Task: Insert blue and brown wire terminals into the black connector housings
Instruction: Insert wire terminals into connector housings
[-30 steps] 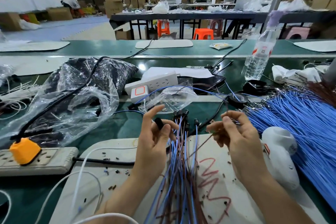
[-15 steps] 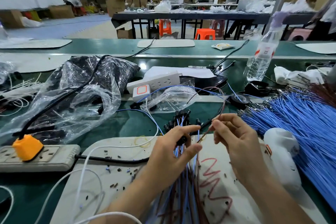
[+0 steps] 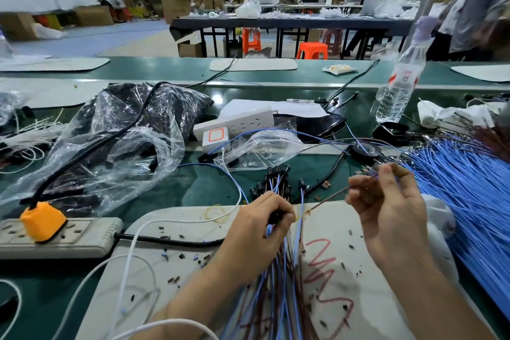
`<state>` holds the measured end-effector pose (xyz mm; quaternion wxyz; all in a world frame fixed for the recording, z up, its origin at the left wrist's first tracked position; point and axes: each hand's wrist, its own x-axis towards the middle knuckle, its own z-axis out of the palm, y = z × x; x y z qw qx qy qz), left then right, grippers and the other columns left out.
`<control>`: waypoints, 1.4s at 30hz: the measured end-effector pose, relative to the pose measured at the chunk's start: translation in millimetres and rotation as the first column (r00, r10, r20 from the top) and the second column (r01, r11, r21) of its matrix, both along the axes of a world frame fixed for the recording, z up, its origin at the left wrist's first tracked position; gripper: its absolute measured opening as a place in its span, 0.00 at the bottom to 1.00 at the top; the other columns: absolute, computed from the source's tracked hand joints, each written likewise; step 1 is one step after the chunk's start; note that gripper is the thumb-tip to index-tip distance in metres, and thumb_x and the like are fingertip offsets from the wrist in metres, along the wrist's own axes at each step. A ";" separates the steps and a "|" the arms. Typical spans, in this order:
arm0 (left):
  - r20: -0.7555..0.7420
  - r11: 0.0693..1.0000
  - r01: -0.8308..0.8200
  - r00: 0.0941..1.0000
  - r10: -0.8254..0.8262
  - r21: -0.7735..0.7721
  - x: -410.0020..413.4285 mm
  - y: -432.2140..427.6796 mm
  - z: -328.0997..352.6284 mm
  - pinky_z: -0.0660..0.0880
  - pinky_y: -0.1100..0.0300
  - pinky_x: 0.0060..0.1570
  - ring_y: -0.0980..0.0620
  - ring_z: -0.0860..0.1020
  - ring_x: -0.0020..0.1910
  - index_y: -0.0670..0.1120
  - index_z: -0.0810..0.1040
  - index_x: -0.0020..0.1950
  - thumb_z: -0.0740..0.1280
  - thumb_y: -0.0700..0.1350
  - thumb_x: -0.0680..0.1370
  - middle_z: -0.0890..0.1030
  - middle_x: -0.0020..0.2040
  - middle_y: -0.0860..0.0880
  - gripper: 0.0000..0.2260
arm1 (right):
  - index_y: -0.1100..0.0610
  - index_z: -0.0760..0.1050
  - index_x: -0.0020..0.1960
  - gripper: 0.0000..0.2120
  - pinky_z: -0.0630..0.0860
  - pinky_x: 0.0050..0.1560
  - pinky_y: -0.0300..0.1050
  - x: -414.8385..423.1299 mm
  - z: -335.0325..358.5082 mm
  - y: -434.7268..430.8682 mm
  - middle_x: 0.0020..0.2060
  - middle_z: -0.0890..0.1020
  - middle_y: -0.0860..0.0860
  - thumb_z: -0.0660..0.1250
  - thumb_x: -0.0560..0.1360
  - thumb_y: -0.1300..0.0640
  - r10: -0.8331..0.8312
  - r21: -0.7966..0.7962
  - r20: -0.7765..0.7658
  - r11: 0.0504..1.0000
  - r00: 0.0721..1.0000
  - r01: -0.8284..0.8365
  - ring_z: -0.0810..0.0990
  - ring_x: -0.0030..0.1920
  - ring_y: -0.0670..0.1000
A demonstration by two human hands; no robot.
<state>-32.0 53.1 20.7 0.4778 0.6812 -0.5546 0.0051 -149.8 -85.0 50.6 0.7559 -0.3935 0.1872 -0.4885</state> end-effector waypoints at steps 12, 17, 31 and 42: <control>-0.124 0.999 0.045 0.991 -0.043 0.010 1.5 1.7 1.1 0.63 0.73 0.34 0.64 0.69 0.31 0.53 0.70 0.42 0.63 0.36 0.79 0.73 0.34 0.66 0.12 | 0.53 0.69 0.42 0.14 0.68 0.24 0.35 1.0 -7.5 -0.9 0.23 0.77 0.50 0.52 0.84 0.54 -0.178 0.007 -0.148 0.983 0.973 0.181 0.71 0.22 0.48; -0.302 0.999 0.023 0.953 -0.033 -0.038 10.4 4.1 -0.5 0.61 0.67 0.32 0.59 0.63 0.28 0.48 0.73 0.43 0.61 0.44 0.78 0.71 0.29 0.59 0.05 | 0.52 0.67 0.42 0.13 0.65 0.26 0.36 -7.4 -4.0 -16.8 0.22 0.75 0.47 0.52 0.84 0.53 -0.291 0.085 -0.152 0.948 0.945 0.306 0.68 0.22 0.46; -0.412 0.993 0.046 0.907 -0.089 -0.113 7.4 2.2 -3.5 0.67 0.64 0.40 0.58 0.71 0.37 0.46 0.71 0.49 0.57 0.42 0.78 0.77 0.41 0.54 0.04 | 0.58 0.74 0.47 0.11 0.76 0.31 0.40 2.6 -1.1 26.9 0.30 0.82 0.57 0.55 0.79 0.54 0.054 -0.263 -0.065 0.962 0.996 -0.069 0.78 0.28 0.53; -0.216 0.998 0.030 0.975 -0.043 -0.062 9.2 -1.8 -9.8 0.72 0.65 0.53 0.57 0.77 0.51 0.58 0.78 0.51 0.68 0.37 0.73 0.75 0.49 0.58 0.16 | 0.50 0.72 0.50 0.13 0.78 0.38 0.50 0.2 -6.4 44.6 0.36 0.83 0.51 0.54 0.81 0.43 -0.164 -0.727 -0.168 0.686 0.972 -0.010 0.80 0.33 0.55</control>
